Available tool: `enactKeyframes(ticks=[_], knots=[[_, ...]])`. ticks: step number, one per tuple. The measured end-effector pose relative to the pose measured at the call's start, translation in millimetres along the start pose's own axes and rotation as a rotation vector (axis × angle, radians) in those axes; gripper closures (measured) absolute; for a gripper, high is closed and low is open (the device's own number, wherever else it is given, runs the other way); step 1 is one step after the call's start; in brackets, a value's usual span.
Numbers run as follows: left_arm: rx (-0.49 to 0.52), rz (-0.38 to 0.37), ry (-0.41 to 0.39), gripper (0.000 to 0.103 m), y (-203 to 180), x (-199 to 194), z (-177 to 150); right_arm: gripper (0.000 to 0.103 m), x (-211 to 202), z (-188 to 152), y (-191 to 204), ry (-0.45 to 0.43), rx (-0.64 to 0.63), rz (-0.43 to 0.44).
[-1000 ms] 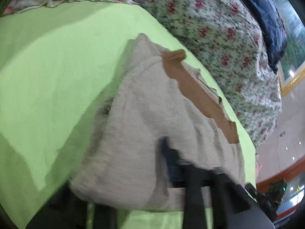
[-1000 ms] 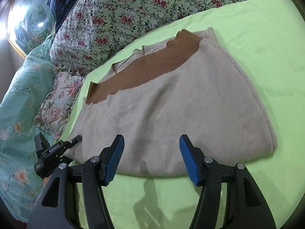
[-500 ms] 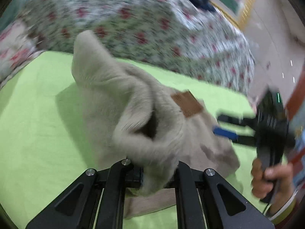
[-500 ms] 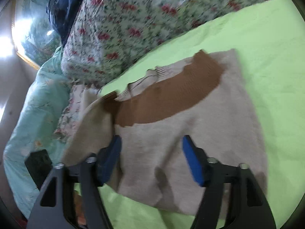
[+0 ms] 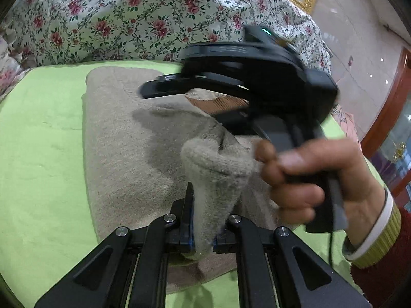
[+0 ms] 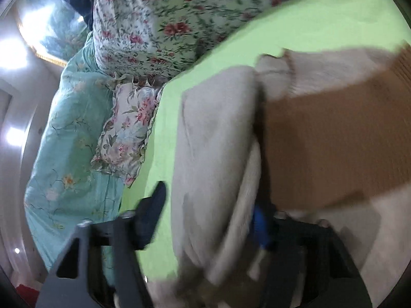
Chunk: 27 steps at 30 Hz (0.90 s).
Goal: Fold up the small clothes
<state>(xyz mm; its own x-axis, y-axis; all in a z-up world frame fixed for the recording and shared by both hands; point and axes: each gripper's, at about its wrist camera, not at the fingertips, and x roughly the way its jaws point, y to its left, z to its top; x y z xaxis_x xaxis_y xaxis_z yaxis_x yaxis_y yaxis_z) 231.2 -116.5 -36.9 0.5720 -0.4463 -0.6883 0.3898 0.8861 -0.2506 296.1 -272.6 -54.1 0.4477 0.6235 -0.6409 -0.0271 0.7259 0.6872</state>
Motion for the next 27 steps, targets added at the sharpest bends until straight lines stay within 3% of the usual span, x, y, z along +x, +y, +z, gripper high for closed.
enactKeyframes(ticks=[2, 4, 9, 14, 20, 27], knots=[[0.013, 0.006, -0.005, 0.095, -3, -5, 3, 0.081, 3, 5, 7, 0.007, -0.035, -0.052], [0.016, -0.024, -0.022, 0.095, -10, -13, 11, 0.083, -11, 8, 18, -0.015, -0.075, -0.067], [0.045, -0.153, -0.040, 0.094, -44, -17, 26, 0.084, -83, 1, 27, -0.134, -0.171, -0.129], [0.091, -0.217, 0.029, 0.094, -88, 25, 22, 0.084, -134, -16, -25, -0.160, -0.114, -0.267], [0.114, -0.241, 0.097, 0.093, -116, 62, 13, 0.084, -150, -27, -73, -0.163, -0.051, -0.334], [0.091, -0.240, 0.159, 0.090, -120, 91, 11, 0.084, -152, -30, -85, -0.166, -0.071, -0.412]])
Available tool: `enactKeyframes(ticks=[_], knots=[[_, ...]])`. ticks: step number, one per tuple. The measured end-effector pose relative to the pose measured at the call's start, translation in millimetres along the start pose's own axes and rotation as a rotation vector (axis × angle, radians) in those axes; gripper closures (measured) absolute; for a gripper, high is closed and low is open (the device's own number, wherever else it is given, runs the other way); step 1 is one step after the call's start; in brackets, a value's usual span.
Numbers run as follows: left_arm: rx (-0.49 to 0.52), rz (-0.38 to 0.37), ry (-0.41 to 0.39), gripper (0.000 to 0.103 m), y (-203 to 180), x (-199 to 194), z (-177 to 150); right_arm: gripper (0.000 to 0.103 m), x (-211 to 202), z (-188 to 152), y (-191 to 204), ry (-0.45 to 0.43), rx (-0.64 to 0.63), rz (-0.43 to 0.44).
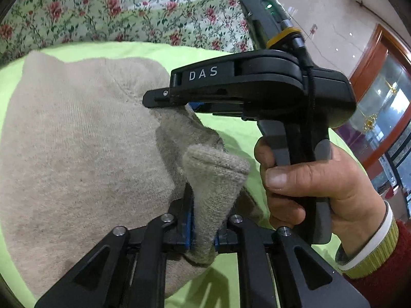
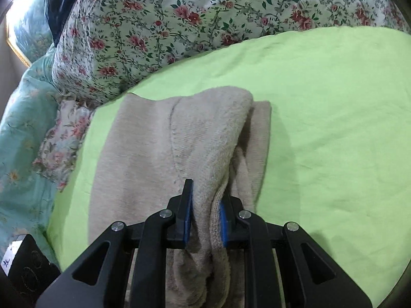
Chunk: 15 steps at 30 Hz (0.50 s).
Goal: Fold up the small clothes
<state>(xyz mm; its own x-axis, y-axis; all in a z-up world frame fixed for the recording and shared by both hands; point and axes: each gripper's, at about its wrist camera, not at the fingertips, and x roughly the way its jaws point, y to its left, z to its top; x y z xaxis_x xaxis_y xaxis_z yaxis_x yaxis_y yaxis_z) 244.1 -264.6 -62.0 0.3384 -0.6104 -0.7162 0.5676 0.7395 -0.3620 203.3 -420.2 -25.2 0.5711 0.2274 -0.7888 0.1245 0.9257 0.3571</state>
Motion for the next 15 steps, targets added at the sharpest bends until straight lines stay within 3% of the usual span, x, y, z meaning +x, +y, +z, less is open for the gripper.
enactKeyframes(ticks=[4, 8, 10, 11, 12, 15], knots=[[0.000, -0.002, 0.020, 0.082, -1, 11, -3, 0.084, -2, -2, -2, -0.002, -0.009, -0.023], [-0.013, -0.042, 0.039, 0.062, 1, 0, -7, 0.075, -10, -5, -1, -0.007, -0.015, -0.061], [-0.018, -0.062, 0.036, 0.052, 2, -17, -11, 0.054, -20, -8, 1, -0.028, -0.012, -0.093], [-0.019, -0.067, 0.031, 0.043, 3, -24, -12, 0.032, -25, -10, 1, -0.039, -0.002, -0.100], [-0.020, -0.072, 0.022, 0.033, 4, -34, -15, 0.017, -30, -13, 0, -0.052, 0.011, -0.098], [-0.044, -0.069, -0.022, 0.021, 17, -66, -23, 0.016, -44, -23, 1, -0.081, 0.028, -0.032]])
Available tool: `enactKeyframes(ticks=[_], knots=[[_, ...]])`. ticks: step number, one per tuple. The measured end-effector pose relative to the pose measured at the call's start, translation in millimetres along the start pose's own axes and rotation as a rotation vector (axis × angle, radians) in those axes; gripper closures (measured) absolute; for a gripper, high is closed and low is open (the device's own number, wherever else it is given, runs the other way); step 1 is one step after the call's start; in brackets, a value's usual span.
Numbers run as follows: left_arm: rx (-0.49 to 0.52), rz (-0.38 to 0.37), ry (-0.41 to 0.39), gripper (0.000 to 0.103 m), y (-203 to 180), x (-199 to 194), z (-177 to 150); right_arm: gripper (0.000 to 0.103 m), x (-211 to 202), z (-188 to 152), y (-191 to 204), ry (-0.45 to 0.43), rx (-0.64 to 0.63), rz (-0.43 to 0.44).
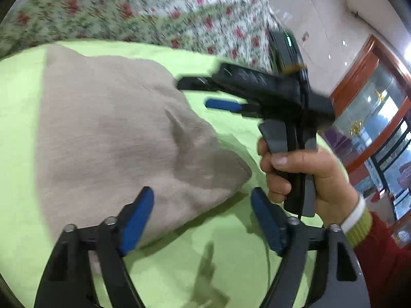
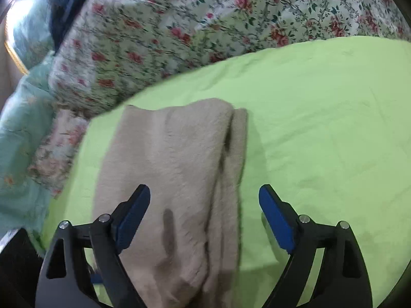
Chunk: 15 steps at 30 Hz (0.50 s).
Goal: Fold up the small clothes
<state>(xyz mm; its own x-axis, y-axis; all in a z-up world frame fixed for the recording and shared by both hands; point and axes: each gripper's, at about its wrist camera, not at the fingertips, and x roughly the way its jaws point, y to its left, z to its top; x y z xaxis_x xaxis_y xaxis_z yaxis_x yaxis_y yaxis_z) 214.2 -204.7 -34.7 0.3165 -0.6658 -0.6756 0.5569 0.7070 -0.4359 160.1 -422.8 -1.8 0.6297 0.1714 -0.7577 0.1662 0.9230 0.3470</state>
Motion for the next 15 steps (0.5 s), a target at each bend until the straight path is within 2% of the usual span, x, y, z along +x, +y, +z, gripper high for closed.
enactKeyframes(ticks=[4, 8, 12, 15], knots=[[-0.090, 0.038, -0.039, 0.015, 41, -33, 3, 0.016, 4, -9, 1, 0.040, 0.005, 0.031], [-0.191, 0.100, -0.035, 0.015, 88, -37, 15, 0.016, 17, -13, -4, 0.074, 0.033, 0.054], [-0.306, 0.040, -0.007, 0.015, 132, -21, 29, 0.016, 29, -12, -10, 0.113, 0.065, 0.087], [-0.384, -0.030, 0.048, 0.015, 160, 9, 37, 0.016, 44, -8, -15, 0.157, 0.083, 0.114]])
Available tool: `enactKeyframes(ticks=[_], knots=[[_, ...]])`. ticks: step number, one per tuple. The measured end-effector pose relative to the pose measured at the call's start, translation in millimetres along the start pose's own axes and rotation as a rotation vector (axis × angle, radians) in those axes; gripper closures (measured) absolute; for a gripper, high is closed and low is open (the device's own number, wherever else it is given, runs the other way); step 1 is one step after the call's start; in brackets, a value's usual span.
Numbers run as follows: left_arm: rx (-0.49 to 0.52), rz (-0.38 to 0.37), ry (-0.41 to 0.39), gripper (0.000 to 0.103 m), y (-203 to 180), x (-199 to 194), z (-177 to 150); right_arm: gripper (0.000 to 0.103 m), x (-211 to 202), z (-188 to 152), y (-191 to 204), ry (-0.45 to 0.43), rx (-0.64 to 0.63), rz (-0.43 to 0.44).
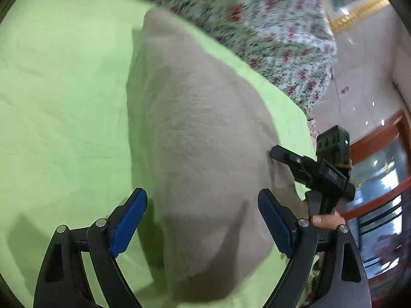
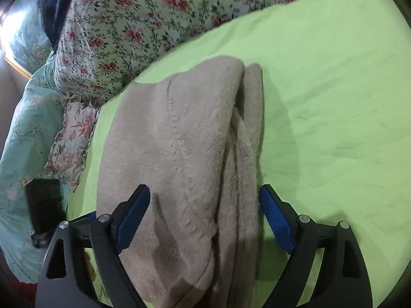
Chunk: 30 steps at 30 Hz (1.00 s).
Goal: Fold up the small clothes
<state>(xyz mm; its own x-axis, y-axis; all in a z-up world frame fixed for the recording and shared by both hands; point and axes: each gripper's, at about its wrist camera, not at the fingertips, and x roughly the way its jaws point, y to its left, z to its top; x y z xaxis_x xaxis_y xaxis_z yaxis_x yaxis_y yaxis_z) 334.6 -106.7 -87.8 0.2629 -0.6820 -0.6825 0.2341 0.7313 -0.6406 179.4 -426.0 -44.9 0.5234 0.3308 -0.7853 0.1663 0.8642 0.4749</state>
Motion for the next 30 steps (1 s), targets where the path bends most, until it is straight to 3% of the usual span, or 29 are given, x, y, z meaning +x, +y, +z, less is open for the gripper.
enactKeyframes(ticks=[4, 5, 6, 7, 9, 11, 18, 25, 30], knots=[[-0.012, -0.049, 0.006, 0.015, 10, 24, 13, 0.016, 15, 7, -10, 0.031, 0.053, 0.058], [-0.005, -0.057, 0.005, 0.024, 9, 24, 10, 0.020, 17, 7, -10, 0.029, 0.059, 0.069], [-0.009, -0.066, 0.017, 0.034, 10, 28, 10, 0.040, 19, 7, -7, 0.034, 0.054, 0.069], [-0.021, -0.075, 0.028, 0.038, 11, 30, 10, 0.048, 23, 6, -5, 0.050, 0.046, 0.073], [-0.023, -0.084, 0.022, 0.051, 12, 28, 7, 0.054, 29, 2, 3, 0.060, 0.038, 0.046], [0.006, -0.077, 0.004, 0.056, 6, 17, 2, 0.059, 27, -1, 16, 0.043, 0.018, 0.032], [0.061, -0.035, -0.084, 0.058, 10, -69, -25, 0.064, 23, -27, 84, 0.014, -0.069, 0.117], [0.065, 0.073, -0.147, 0.057, 45, -165, -71, 0.064, 59, -70, 165, 0.034, -0.171, 0.247], [0.005, 0.139, -0.123, 0.053, 84, -178, -103, 0.064, 95, -96, 185, 0.107, -0.203, 0.226]])
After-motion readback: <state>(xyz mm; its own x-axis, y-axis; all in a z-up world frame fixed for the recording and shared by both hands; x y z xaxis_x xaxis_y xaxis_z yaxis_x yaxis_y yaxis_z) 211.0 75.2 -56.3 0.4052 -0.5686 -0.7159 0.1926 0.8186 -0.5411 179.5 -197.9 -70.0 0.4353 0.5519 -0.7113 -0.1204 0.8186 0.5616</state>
